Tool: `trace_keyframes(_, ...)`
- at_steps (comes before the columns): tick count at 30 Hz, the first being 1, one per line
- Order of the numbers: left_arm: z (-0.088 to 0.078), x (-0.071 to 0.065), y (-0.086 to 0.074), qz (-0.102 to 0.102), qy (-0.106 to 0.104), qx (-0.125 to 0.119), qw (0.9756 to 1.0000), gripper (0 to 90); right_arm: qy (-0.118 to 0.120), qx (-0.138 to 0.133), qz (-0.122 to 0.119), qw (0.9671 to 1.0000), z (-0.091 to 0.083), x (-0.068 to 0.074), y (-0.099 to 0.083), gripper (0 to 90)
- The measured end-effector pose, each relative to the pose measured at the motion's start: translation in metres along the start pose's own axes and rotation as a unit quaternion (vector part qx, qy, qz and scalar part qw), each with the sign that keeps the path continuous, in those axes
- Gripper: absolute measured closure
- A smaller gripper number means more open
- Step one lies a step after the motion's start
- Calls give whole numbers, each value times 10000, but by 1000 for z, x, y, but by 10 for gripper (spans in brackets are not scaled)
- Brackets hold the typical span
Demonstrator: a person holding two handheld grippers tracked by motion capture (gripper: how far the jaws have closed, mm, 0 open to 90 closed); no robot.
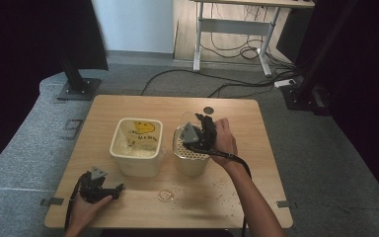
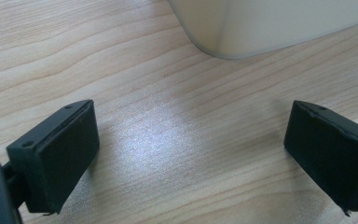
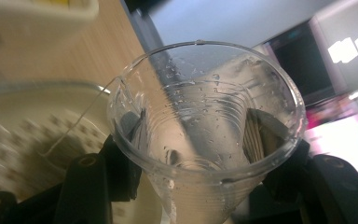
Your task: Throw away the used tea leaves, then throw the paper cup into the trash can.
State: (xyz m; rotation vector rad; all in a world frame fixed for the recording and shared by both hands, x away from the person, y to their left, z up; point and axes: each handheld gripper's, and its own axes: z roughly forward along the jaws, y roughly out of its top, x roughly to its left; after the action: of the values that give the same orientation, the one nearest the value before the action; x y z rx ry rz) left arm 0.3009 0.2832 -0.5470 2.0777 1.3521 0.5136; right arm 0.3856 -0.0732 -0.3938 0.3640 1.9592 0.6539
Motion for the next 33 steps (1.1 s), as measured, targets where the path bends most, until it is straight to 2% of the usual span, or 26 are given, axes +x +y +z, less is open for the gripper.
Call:
trace_keyframes(1,0,0,0,0,1,2,10000,28,195,-77,538,9983,0,-5,-3,404)
trace_keyframes(2,0,0,0,1,0,1,10000,28,529,-210,1318,9896,0,-11,-9,403)
trace_keyframes(3,0,0,0,1,0,1,10000,28,529,-210,1318,9896,0,-11,-9,403)
trace_keyframes(4,0,0,0,1,1,2,10000,28,776,-300,1863,9790,0,-16,-13,401)
trace_keyframes(5,0,0,0,4,2,2,10000,28,911,-357,2119,9724,0,-18,-15,401)
trace_keyframes(6,0,0,0,3,1,2,10000,28,1009,-398,2315,9668,-1,-19,-17,401)
trace_keyframes(7,0,0,0,3,1,2,10000,28,1009,-398,2315,9668,-1,-19,-17,401)
trace_keyframes(8,0,0,0,3,2,0,10000,28,1139,-452,2548,9592,-1,-22,-19,401)
trace_keyframes(11,0,0,0,4,2,3,10000,28,1379,-550,2961,9435,0,-25,-23,400)
trace_keyframes(12,0,0,0,3,2,1,10000,28,1413,-564,3039,9405,0,-25,-24,400)
trace_keyframes(13,0,0,0,5,4,3,10000,29,1483,-596,3205,9337,1,-26,-25,400)
trace_keyframes(14,0,0,0,12,2,10,10000,28,1527,-634,3297,9295,1,-26,-26,400)
trace_keyframes(15,0,0,0,18,2,16,10000,28,1578,-663,3422,9239,1,-27,-27,400)
trace_keyframes(16,0,0,0,21,2,16,10000,28,1599,-670,3486,9211,1,-27,-28,400)
trace_keyframes(20,0,0,0,20,2,15,10000,29,1573,-671,3480,9218,1,-27,-28,400)
trace_keyframes(21,0,0,0,19,3,15,10000,28,1539,-661,3418,9247,1,-27,-28,398)
trace_keyframes(22,0,0,0,14,4,11,10000,28,1536,-660,3396,9256,1,-27,-27,398)
trace_keyframes(24,0,0,0,11,2,9,10000,28,1533,-682,3429,9243,1,-27,-26,398)
trace_keyframes(27,0,0,0,3,2,1,10000,28,1522,-731,3420,9244,1,-28,-23,398)
trace_keyframes(30,0,0,0,3,2,2,10000,28,1558,-877,3426,9223,-1,-30,-9,397)
trace_keyframes(32,0,0,0,3,3,2,10000,29,1557,-889,3407,9229,-1,-31,-5,397)
trace_keyframes(33,0,0,0,3,2,6,10000,29,1556,-918,3354,9246,-1,-31,1,396)
